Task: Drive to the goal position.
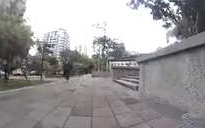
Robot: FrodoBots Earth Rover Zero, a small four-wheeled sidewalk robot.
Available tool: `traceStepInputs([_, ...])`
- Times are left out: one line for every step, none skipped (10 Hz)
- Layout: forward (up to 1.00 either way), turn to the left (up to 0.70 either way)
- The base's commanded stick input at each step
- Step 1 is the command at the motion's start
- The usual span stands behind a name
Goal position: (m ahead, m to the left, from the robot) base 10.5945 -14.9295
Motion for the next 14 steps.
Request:
traceStepInputs([0.7, 0.0])
traceStepInputs([0.7, 0.0])
traceStepInputs([0.7, 0.0])
traceStepInputs([0.7, 0.0])
traceStepInputs([0.7, 0.0])
traceStepInputs([0.7, 0.0])
traceStepInputs([0.7, 0.0])
traceStepInputs([0.7, 0.0])
traceStepInputs([0.7, 0.0])
traceStepInputs([0.7, 0.0])
traceStepInputs([0.7, 0.0])
traceStepInputs([0.7, 0.0])
traceStepInputs([0.7, 0.0])
traceStepInputs([0.7, 0.0])
